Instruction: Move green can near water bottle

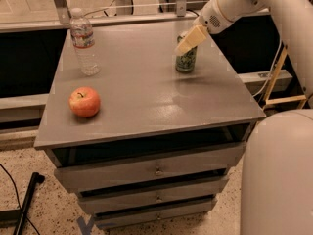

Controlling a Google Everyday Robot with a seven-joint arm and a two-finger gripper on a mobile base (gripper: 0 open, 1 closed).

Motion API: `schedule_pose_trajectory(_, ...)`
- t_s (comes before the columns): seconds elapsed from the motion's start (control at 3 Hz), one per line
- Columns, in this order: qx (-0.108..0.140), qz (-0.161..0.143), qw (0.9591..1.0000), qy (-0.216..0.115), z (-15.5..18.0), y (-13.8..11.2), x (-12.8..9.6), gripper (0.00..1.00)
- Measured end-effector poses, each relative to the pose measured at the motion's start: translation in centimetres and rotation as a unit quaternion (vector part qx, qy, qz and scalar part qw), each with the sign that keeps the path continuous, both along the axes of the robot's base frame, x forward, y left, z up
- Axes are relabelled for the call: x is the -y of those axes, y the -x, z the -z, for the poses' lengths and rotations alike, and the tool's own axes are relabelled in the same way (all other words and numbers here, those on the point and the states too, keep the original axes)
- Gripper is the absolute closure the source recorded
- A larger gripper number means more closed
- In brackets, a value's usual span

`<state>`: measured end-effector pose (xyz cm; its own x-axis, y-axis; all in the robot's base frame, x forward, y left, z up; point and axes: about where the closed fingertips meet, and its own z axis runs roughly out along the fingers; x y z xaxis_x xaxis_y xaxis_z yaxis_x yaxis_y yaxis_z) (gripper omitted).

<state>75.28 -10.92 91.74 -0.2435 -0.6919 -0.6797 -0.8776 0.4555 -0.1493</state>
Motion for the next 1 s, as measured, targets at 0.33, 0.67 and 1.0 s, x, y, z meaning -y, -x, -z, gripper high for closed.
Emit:
schedule_pose_trajectory(0.33,-0.005,0.008,0.9999,0.008,1.0,-0.3,0.4,0.38)
schedule_pose_trajectory(0.67,0.013,-0.006,0.9999,-0.004,-0.5,0.0,0.4,0.7)
schedule_pose_trajectory(1.0,0.049,-0.024,0.9983,-0.02,-3.9,0.5,0.2,0.93)
